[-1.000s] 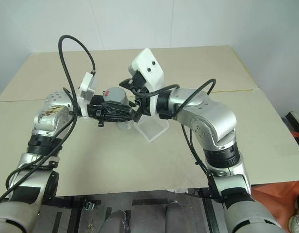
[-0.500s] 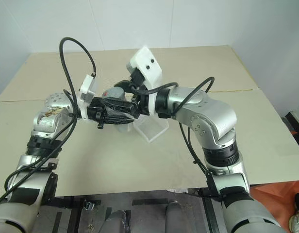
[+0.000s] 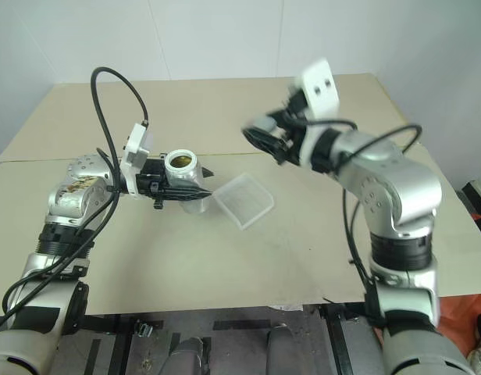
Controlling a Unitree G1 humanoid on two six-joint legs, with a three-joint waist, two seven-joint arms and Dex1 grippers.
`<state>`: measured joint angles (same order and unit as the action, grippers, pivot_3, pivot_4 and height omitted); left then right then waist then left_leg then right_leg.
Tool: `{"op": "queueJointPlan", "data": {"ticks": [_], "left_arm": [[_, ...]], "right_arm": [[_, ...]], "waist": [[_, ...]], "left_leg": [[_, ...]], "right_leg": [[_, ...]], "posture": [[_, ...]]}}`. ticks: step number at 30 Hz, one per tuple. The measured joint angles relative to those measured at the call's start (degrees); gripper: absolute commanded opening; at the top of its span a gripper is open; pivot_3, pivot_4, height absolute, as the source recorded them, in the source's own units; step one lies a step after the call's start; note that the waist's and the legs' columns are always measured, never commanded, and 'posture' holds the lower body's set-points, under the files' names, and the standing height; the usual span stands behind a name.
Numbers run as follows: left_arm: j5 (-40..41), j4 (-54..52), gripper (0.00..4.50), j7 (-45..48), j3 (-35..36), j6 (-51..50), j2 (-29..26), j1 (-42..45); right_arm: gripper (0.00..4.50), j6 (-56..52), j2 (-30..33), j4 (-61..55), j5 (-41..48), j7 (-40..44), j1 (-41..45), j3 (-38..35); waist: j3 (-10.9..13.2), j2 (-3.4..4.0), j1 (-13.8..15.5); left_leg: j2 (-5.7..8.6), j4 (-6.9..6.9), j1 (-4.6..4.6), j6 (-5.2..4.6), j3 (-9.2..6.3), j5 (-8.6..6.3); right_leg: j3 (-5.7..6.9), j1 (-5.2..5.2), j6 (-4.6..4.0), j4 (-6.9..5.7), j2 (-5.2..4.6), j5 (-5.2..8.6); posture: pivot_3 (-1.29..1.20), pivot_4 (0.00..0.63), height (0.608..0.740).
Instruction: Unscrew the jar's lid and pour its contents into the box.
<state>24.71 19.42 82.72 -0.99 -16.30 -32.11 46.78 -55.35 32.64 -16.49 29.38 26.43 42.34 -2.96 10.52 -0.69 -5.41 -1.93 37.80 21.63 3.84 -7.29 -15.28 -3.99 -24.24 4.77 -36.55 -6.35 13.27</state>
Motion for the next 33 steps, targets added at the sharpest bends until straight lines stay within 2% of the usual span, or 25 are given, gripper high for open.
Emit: {"op": "queueJointPlan", "data": {"ticks": [6, 10, 15, 16, 21, 25, 27, 29, 33], "left_arm": [[-1.4, 0.1, 1.94, -5.4, 1.5, 1.7, -1.3, -0.4], [-3.2, 0.1, 1.94, -10.5, 2.3, 3.8, -1.0, -0.4], [-6.8, 0.3, 1.94, -16.3, 1.9, 7.8, 0.5, -0.4], [-8.1, 0.4, 1.94, -17.4, 1.6, 9.7, 0.6, -0.4], [-23.8, 6.4, 1.94, -29.3, -4.2, 29.9, 1.1, 0.5], [-38.3, 14.1, 1.94, -43.0, -9.9, 46.5, 1.8, 4.2], [-54.3, 19.0, 1.94, -60.0, -16.6, 54.9, 1.2, 10.0], [-66.2, 22.2, 1.94, -74.6, -22.3, 57.7, 0.3, 15.4], [-91.4, 29.1, 1.94, -107.0, -37.8, 55.9, -0.1, 28.5]], "right_arm": [[3.32, 2.7, 1.0, -0.7, -5.9, -3.1, -18.0, 0.4], [3.32, 4.5, -1.4, 2.1, -9.2, -5.3, -22.8, 1.5], [4.47, 4.5, -1.2, 1.8, -10.1, -4.9, -23.4, 1.9], [4.47, 4.0, -0.5, 1.0, -9.8, -4.3, -23.5, 1.6], [4.47, -3.8, 6.5, -7.4, 0.1, 3.4, -22.0, -5.9], [4.47, -12.5, 8.0, -11.8, 11.4, 7.4, -15.6, -9.7], [4.47, -15.5, 8.4, -12.8, 16.7, 9.2, -12.7, -9.8], [4.47, -16.6, 9.1, -12.9, 18.7, 9.8, -11.4, -9.8], [4.47, -17.6, 10.6, -12.4, 21.0, 10.2, -9.1, -9.6]], "waist": [[0.0, 0.0, -0.1], [0.0, 0.0, -0.1], [0.0, 0.0, 0.1], [0.0, 0.0, 0.2], [0.0, 0.0, 1.4], [0.0, -0.02, 1.9], [0.0, -0.04, 2.6], [0.0, -0.05, 3.0], [0.0, -0.05, 3.7]], "left_leg": [[0.01, 0.0, -0.04, -0.01, 0.02, 0.0], [0.0, 0.0, -0.13, -0.01, 0.02, 0.0], [0.0, 0.0, -0.09, 0.0, 0.01, 0.0], [0.0, 0.0, -0.08, 0.0, 0.01, 0.0], [0.01, 0.0, -0.13, 0.0, 0.02, 0.0], [0.02, 0.01, -0.1, 0.0, 0.02, 0.0], [0.05, 0.05, -0.02, 0.0, 0.0, 0.0], [0.1, 0.07, 0.07, -0.01, 0.01, -0.01], [0.17, 0.09, 0.28, 0.0, 0.01, 0.0]], "right_leg": [[-0.04, 0.01, 0.0, -0.04, 0.0, 0.0], [-0.04, 0.09, 0.0, 0.33, 0.01, 0.0], [-0.03, 0.09, 0.0, 0.42, 0.0, 0.0], [-0.03, 0.09, 0.0, 0.42, 0.0, 0.0], [-0.02, 0.14, 0.0, 0.46, 0.0, -0.01], [-0.01, 0.19, 0.01, 0.5, -0.01, -0.02], [-0.01, 0.17, 0.06, 0.56, -0.01, -0.05], [-0.01, 0.14, 0.12, 0.59, -0.05, -0.09], [0.0, 0.07, 0.24, 0.49, -0.11, -0.15]], "posture": [[0.0, 0.15, 0.74], [0.0, 0.15, 0.74], [0.0, 0.15, 0.74], [0.0, 0.15, 0.74], [0.0, 0.15, 0.74], [0.0, 0.15, 0.74], [0.0, 0.15, 0.74], [0.0, 0.15, 0.74], [0.0, 0.15, 0.74]]}}
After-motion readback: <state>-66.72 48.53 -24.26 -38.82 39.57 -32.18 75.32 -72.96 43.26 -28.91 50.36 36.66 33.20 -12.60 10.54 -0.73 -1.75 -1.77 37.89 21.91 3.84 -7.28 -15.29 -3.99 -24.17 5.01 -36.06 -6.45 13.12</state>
